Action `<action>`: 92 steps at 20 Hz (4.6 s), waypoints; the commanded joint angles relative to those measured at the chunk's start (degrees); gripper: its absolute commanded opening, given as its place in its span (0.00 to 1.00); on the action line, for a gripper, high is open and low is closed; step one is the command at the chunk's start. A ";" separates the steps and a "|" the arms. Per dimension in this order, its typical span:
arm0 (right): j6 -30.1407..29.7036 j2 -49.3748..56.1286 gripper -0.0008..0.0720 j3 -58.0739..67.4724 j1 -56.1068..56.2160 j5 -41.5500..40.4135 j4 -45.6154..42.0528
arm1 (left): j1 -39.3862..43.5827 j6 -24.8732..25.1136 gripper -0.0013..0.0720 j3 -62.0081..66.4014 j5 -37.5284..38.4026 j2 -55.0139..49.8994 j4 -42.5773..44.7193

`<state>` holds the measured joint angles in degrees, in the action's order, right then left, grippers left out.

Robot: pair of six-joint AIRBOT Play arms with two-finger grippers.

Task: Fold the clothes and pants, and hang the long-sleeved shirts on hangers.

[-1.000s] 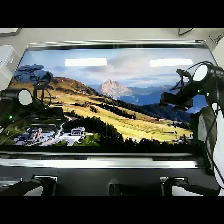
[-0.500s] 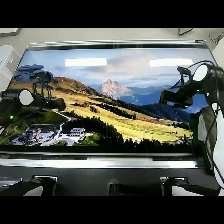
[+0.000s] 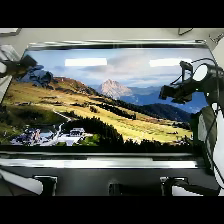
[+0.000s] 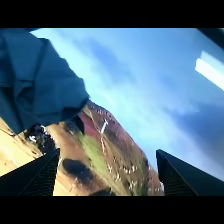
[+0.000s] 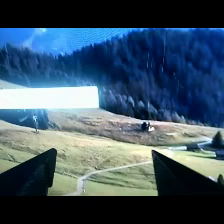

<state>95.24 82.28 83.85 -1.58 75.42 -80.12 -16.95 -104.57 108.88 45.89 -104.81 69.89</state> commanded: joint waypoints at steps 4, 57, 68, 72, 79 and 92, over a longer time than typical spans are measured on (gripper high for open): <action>0.11 0.04 0.93 -0.02 0.07 -4.04 0.15 | -17.33 1.81 0.98 2.19 1.03 -15.82 -36.02; -2.91 -27.89 0.93 2.97 -0.07 -7.72 -10.86 | 62.79 15.50 0.04 -43.34 -9.40 31.54 -17.16; -2.40 -19.76 0.94 -7.61 -0.04 12.39 -1.66 | 47.67 9.64 0.99 -31.10 12.57 24.37 -10.49; -4.68 -18.21 0.97 -20.96 -0.04 10.29 0.98 | 28.61 11.19 0.99 -31.89 28.28 26.60 -6.40; -4.61 -17.75 0.98 -31.52 -0.04 7.34 0.87 | 22.82 13.62 0.98 -52.50 19.19 25.81 -11.93; -3.52 -13.88 0.99 -38.56 -0.04 6.01 1.09 | 27.28 22.36 0.05 -56.15 13.31 19.89 -27.26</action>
<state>91.53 66.74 48.56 -1.63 82.43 -79.64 10.44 -83.61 52.90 58.13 -84.66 43.59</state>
